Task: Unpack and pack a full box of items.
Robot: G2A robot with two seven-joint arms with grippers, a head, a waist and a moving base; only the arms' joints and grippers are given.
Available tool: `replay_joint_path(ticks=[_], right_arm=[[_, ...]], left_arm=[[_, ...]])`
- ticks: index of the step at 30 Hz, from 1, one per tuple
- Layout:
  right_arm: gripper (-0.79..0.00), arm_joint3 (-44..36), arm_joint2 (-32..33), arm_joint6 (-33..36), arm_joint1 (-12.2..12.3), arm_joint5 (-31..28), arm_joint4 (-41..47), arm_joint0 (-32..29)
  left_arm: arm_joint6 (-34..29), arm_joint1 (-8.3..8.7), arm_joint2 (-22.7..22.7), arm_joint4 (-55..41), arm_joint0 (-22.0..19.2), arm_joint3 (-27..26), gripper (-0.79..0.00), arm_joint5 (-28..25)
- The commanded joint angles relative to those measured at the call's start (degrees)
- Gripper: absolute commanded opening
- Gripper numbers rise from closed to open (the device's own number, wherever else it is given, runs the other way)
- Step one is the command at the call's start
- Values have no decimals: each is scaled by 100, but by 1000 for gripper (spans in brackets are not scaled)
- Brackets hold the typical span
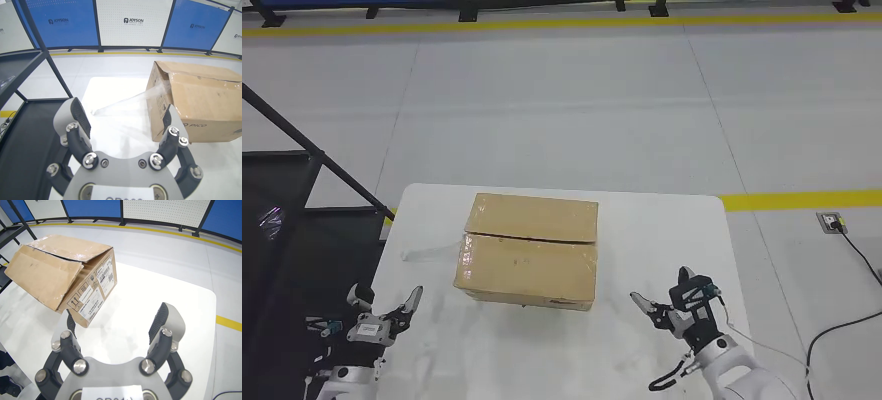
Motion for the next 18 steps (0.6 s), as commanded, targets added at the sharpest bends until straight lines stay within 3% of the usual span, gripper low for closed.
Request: replay_joint_path(ticks=[1,5,9,18], right_arm=[[0,-6,2,-18,-1,-6,14,-5],[0,43,-114,-301,-23,-806,1065,150],[0,481,-422,197,-68,-1478,2455,800],[0,2184,-933,1483,-190,-1804,4809,2455]], left_arm=[[0,0,0,0,0,0,0,0],[-181,-12,107,-102,-263,38,0,-1],[-230,-19,265,-4,-673,285,0,-45],[-332,-6,164,-890,-1288,867,0,-912]])
